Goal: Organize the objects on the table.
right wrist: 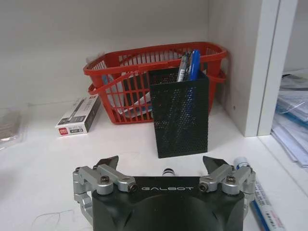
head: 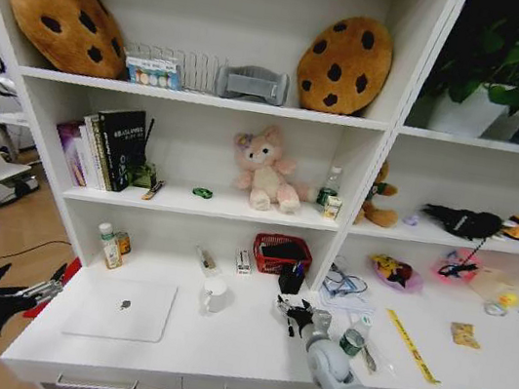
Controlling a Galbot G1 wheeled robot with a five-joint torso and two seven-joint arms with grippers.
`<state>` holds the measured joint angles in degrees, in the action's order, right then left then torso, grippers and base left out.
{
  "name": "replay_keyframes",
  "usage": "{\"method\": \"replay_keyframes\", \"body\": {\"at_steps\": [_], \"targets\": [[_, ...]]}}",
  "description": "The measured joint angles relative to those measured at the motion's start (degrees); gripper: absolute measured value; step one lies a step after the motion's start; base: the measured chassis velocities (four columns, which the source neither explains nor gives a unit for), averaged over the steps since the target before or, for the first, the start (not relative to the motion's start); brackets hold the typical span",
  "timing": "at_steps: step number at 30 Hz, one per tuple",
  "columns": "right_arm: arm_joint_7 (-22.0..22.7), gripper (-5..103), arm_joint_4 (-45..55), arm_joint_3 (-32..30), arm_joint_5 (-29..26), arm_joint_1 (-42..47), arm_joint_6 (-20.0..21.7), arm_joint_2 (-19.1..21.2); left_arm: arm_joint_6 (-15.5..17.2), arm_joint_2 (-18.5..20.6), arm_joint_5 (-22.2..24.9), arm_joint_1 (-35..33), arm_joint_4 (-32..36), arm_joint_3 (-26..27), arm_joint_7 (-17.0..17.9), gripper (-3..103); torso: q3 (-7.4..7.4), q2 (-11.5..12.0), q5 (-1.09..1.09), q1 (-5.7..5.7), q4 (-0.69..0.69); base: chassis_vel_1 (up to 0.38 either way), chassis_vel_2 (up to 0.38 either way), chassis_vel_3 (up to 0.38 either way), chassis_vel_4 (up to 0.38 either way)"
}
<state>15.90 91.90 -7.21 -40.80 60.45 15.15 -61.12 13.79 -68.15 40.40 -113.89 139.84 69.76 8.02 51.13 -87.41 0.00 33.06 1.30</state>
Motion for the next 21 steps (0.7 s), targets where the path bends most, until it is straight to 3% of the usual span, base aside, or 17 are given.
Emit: {"method": "replay_keyframes", "body": {"at_steps": [1,4,13,15,17,21], "targets": [[0.5,90,-0.1,0.6,-0.2,-0.4,0.5,-0.3,0.0,0.0,0.0,0.0,0.0,0.0,0.0,100,0.0,0.0,0.01,0.0,0.0,0.0,0.0,0.0,0.0],[1.4,90,-0.1,1.1,-0.4,-0.6,1.4,-0.6,0.0,0.0,0.0,0.0,0.0,0.0,0.0,100,0.0,0.0,0.0,0.0,-0.01,0.0,0.0,0.0,0.0],[2.3,70,-0.9,0.9,0.5,-0.5,3.5,0.0,0.0,0.0,0.0,0.0,0.0,0.0,0.0,100,0.0,0.0,0.0,0.0,0.0,0.0,0.0,0.0,0.0],[2.5,53,-0.9,0.8,0.3,-0.5,3.8,0.1,0.0,0.0,0.0,0.0,0.0,0.0,0.0,100,0.0,0.0,0.0,0.0,0.0,0.0,0.0,0.0,0.0],[2.4,53,-1.0,0.8,0.4,-0.5,3.8,0.1,0.0,0.0,0.0,0.0,0.0,0.0,0.0,100,0.0,0.0,0.0,-0.01,0.01,0.0,0.0,0.0,0.0],[2.4,37,-1.3,1.0,0.5,-0.8,4.2,0.1,0.0,0.0,0.0,0.0,0.0,0.0,0.0,100,-0.01,0.0,0.0,-0.01,0.0,0.0,0.0,0.0,0.0]]}}
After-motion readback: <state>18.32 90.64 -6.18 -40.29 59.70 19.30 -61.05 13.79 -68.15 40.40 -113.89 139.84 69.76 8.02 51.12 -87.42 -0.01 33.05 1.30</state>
